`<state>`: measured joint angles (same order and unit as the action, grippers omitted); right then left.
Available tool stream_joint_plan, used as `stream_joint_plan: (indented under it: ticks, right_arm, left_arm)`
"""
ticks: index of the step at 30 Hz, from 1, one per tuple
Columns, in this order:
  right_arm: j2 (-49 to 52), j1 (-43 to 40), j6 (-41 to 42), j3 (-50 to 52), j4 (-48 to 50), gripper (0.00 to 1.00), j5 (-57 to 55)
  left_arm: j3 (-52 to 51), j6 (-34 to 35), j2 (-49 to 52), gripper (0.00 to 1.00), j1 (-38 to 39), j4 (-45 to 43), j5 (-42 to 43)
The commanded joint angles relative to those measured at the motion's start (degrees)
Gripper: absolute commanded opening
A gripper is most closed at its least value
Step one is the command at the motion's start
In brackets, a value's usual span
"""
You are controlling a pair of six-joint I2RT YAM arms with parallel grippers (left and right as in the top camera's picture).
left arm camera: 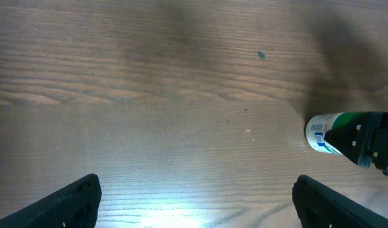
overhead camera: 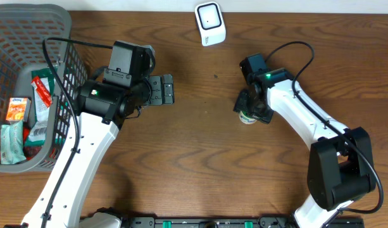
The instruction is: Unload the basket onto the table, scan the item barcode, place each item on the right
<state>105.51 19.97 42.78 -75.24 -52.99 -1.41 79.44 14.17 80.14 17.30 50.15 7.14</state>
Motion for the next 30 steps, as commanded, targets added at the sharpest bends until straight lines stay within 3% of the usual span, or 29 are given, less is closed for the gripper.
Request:
stream_joint_plan:
  ticks: [1, 4, 9, 14, 19, 23, 24, 30]
  right_arm:
    - [-0.96, -0.15, -5.38, 0.13, 0.35, 0.59, -1.73]
    - [-0.96, -0.15, -11.32, 0.13, 1.20, 0.46, -1.73]
    - [-0.96, -0.15, -23.80, 0.13, 1.57, 0.43, -1.70]
    - [-1.01, -0.13, -43.32, 0.02, 2.03, 0.50, -1.73]
    - [-1.05, -0.13, -54.23, -0.42, 2.08, 0.62, -1.77]
    - [-1.38, -0.04, -53.44, -3.21, 1.88, 0.65, -1.75]
    - [-1.90, -0.04, -51.58, -4.70, 1.77, 0.76, -1.75]
    - [-6.36, -0.04, -42.14, -8.66, 0.92, 0.88, -0.83]
  left_arm:
    - [0.76, 0.09, -0.52, 0.96, -0.24, 0.20, -0.35]
    - [0.76, 0.09, -0.52, 0.96, -0.24, 0.20, -0.35]
    - [0.76, 0.09, -0.52, 0.96, -0.24, 0.20, -0.35]
    - [0.76, 0.09, -0.52, 0.96, -0.24, 0.20, -0.35]
    - [0.76, 0.09, -0.52, 0.96, -0.24, 0.20, -0.35]
    - [0.76, 0.09, -0.52, 0.96, -0.24, 0.20, -0.35]
    - [0.76, 0.09, -0.52, 0.96, -0.24, 0.20, -0.35]
    - [0.76, 0.09, -0.52, 0.96, -0.24, 0.20, -0.35]
